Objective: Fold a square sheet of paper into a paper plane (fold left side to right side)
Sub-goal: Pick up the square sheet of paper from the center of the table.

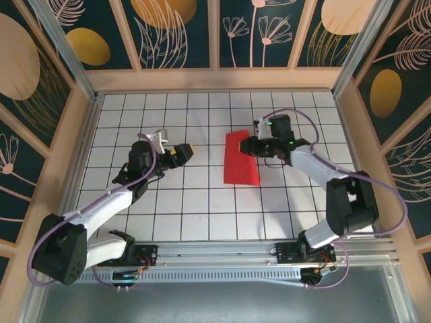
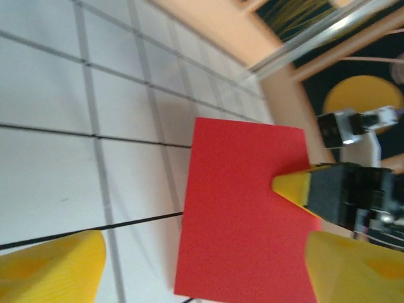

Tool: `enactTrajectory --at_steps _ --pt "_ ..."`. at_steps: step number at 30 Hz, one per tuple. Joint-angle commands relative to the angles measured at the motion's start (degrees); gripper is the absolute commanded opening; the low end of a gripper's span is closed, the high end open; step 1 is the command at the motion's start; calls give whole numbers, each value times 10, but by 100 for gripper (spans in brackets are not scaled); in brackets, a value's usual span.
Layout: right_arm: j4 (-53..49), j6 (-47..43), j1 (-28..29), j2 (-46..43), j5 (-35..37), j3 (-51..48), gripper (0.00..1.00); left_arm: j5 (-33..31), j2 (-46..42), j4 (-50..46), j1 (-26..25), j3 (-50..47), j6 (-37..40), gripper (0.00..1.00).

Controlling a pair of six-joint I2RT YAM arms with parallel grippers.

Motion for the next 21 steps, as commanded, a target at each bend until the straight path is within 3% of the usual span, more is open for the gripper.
enactTrajectory --at_steps 1,6,11,18,21 --pt "37 -24 -30 -53 -143 -11 24 81 -29 118 0 -13 9 89" --pt "44 -22 -55 -113 -250 -1 23 159 -31 227 -1 -14 -12 98" --pt "96 31 -53 -160 -331 4 22 206 -14 277 -2 2 -20 99" --pt "280 168 -9 -205 -366 -10 21 229 20 292 -29 35 -6 99" --pt "297 178 17 -200 -352 3 21 235 39 297 -52 50 3 99"
